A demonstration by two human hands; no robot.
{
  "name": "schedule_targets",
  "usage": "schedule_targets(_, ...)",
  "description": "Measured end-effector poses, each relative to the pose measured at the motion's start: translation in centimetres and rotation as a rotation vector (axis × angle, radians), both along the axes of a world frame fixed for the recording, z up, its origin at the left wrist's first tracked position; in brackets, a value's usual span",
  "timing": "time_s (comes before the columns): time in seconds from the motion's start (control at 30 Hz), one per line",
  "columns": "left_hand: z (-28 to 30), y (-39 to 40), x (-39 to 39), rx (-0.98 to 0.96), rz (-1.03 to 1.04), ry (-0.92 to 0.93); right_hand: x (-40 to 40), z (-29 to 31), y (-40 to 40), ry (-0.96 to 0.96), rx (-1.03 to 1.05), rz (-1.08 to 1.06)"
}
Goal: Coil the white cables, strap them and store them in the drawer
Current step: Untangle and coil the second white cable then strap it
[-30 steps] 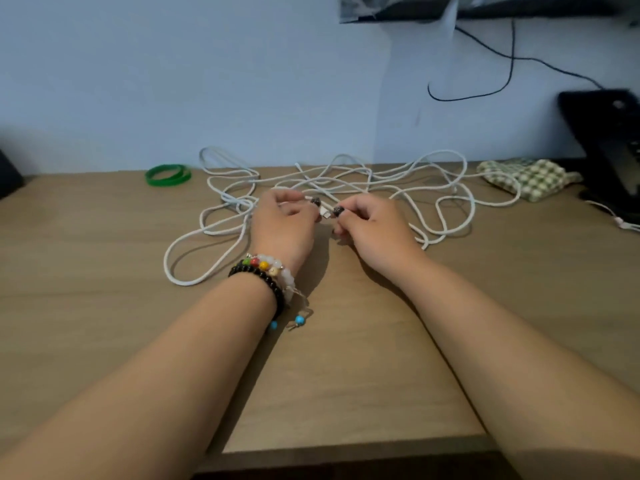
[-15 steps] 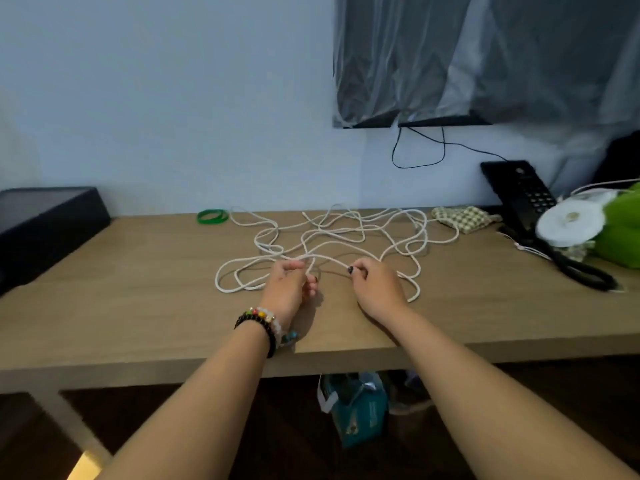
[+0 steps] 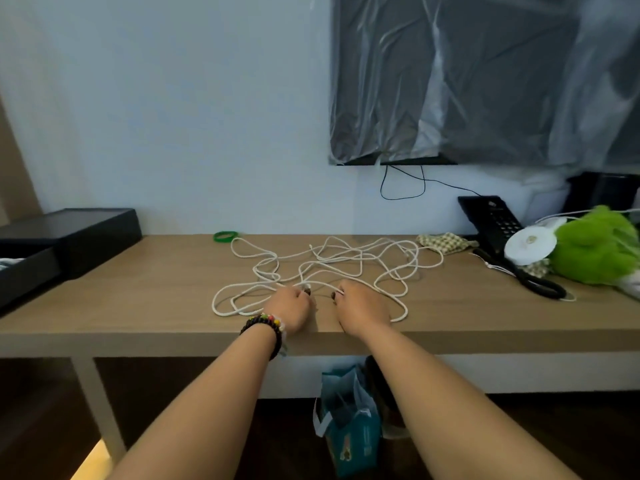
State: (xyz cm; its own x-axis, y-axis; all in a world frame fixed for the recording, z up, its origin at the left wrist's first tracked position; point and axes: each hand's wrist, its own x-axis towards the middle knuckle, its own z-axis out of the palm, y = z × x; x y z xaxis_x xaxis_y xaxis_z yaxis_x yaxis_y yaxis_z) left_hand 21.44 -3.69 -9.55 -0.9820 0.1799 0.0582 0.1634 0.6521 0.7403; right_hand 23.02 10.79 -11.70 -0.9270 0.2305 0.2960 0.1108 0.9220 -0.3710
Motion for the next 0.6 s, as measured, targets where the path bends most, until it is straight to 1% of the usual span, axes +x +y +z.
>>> schedule_targets(0.07,0.2,0.2,-0.7,-0.02,-0.04,-0.047,-0.3,0.2,0.0,-0.006,0.049,0.039)
schedule_targets(0.17,0.2,0.0,-1.8,0.177,-0.079,-0.223,-1.0,0.6,-0.1,-0.079,0.155,0.087)
schedule_targets(0.23,0.3,-0.6,-2.2,0.309,-0.098,-0.304,-1.3,0.8,-0.3,-0.124,0.201,0.105)
schedule_targets(0.3,0.1,-1.7,-2.4,0.59,-0.064,-0.399,-1.0,0.9,-0.4,-0.094,0.199,0.112)
schedule_targets(0.37,-0.1,-2.8,-3.1,0.925,-0.031,-0.5,-0.4,0.8,-0.4,-0.027,0.133,0.147)
schedule_targets(0.4,-0.3,-3.0,-3.2,1.037,-0.004,-0.524,-0.1,0.8,-0.4,-0.005,0.105,0.187)
schedule_targets(0.43,-0.6,-2.9,-3.4,1.062,0.032,-0.503,0.2,0.8,-0.4,0.001,0.089,0.23)
schedule_targets(0.47,-0.8,-2.6,-3.5,1.027,0.068,-0.441,0.3,0.7,-0.4,-0.004,0.083,0.266)
schedule_targets(0.53,-0.9,-1.7,-3.1,0.862,0.101,-0.261,0.5,0.8,-0.5,-0.008,0.073,0.298)
schedule_targets(0.57,-0.8,-1.2,-3.1,0.82,0.087,-0.215,0.5,0.9,-0.5,-0.003,0.065,0.302)
schedule_targets(0.6,-0.8,-1.0,-3.0,0.802,0.077,-0.209,0.6,0.9,-0.5,-0.004,0.062,0.303)
